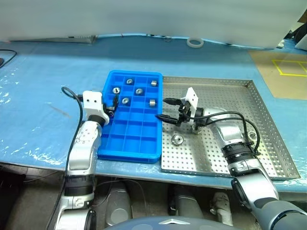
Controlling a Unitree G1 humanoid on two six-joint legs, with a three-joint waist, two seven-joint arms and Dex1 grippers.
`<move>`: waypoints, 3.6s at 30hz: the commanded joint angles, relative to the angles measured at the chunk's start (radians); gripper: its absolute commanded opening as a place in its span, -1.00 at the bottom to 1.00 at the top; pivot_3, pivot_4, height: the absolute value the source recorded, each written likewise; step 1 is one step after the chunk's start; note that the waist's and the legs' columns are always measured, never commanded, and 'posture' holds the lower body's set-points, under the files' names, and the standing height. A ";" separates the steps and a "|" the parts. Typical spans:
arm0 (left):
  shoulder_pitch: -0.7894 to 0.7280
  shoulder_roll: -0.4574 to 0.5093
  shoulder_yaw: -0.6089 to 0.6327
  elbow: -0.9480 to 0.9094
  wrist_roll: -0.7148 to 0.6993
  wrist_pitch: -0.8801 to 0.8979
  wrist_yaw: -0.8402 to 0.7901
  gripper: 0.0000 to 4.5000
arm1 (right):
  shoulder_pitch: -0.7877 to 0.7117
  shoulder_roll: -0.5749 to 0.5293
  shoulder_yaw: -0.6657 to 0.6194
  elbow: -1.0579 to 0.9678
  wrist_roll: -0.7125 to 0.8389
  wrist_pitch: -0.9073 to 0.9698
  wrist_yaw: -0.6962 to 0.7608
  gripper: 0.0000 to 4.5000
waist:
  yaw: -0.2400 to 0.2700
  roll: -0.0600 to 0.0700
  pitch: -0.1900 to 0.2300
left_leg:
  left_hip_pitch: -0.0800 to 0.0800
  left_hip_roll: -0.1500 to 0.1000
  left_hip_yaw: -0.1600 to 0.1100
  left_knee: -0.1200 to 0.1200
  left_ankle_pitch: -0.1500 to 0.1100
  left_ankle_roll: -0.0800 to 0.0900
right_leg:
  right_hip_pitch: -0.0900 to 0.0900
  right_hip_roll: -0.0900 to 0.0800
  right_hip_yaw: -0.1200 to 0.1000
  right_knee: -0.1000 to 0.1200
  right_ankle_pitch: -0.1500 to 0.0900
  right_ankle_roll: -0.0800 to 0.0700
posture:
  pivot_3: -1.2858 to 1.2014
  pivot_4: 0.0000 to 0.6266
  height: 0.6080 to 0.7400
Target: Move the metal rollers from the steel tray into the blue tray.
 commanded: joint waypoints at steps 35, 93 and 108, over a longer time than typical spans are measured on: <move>-0.682 0.128 -0.716 0.844 0.241 -0.264 -1.305 0.64 | 0.475 -0.233 -0.294 -0.566 0.087 0.219 -0.286 1.00 | -0.188 0.002 -0.001 | 0.012 -0.003 0.004 0.000 -0.001 0.002 | 0.008 0.000 0.006 -0.002 0.000 0.002 | -0.37 -0.52 1.00; 0.709 0.016 -0.009 -0.596 0.075 0.071 0.001 -0.24 | -0.145 0.059 0.029 0.215 -0.017 -0.063 0.168 1.00 | 0.011 0.002 0.000 | 0.003 0.001 0.000 -0.002 -0.001 0.002 | 0.005 -0.002 -0.003 -0.003 0.000 0.001 | 0.21 -0.52 1.00; 0.402 0.119 -0.051 -0.338 -0.178 0.011 -0.282 0.75 | -0.086 -0.006 -0.052 0.129 0.003 -0.042 0.103 1.00 | 0.049 0.008 -0.001 | 0.008 0.000 0.000 -0.008 0.001 -0.002 | 0.010 -0.002 -0.004 -0.001 -0.004 0.008 | 0.05 -0.52 1.00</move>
